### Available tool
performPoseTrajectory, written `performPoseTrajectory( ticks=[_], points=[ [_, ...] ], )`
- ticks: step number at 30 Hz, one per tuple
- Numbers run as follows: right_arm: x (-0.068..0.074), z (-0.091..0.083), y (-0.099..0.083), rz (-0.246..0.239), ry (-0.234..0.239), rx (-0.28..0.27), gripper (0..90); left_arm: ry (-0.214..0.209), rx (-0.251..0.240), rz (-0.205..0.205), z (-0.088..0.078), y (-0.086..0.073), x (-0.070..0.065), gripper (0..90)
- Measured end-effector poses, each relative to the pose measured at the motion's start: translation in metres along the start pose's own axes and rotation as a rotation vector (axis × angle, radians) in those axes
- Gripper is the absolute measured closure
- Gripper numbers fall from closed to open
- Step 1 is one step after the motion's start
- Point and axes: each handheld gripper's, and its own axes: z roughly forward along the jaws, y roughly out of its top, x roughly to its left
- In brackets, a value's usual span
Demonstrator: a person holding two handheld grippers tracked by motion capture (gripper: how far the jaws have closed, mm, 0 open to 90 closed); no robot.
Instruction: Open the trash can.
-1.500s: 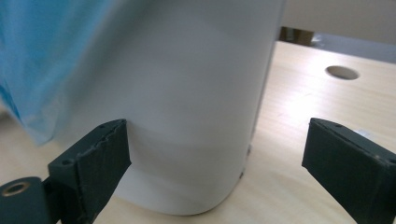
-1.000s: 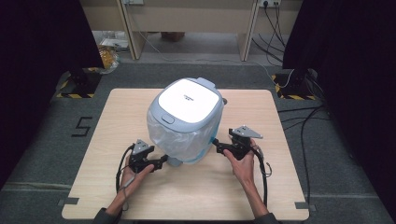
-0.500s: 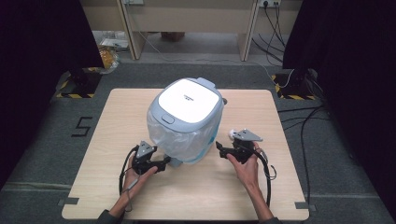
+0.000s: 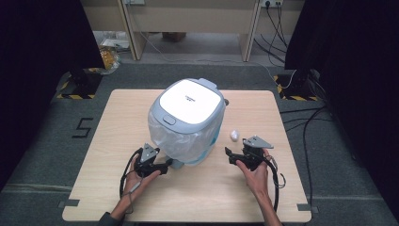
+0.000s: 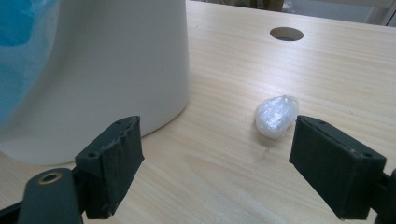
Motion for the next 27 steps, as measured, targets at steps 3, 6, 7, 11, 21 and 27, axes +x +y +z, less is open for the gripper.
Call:
performPoseTrajectory(
  ticks=[3,6,7,11,21,27],
  points=[
    [-0.001,0.002,-0.004,0.009,0.0,0.003,16.9,-0.002,0.004,0.006,0.0,0.0,-0.001,29.1],
    [-0.001,0.005,-0.007,0.003,-0.001,0.024,16.9,-0.001,0.004,0.008,0.0,0.0,-0.001,29.9],
    [-0.001,0.006,-0.007,0.003,-0.003,0.025,16.9,-0.003,0.003,0.004,0.001,-0.001,-0.001,30.0],
    [-0.001,0.007,-0.008,-0.004,-0.004,0.028,16.9,-0.012,0.012,-0.001,0.002,-0.002,0.001,30.0],
    [-0.006,0.01,-0.011,-0.011,-0.013,0.047,16.9,0.008,0.057,0.05,0.007,-0.002,-0.004,31.7],
    [-0.008,0.008,-0.01,-0.01,-0.026,0.049,16.9,0.001,0.059,0.048,0.007,-0.002,-0.003,32.1]
  ],
)
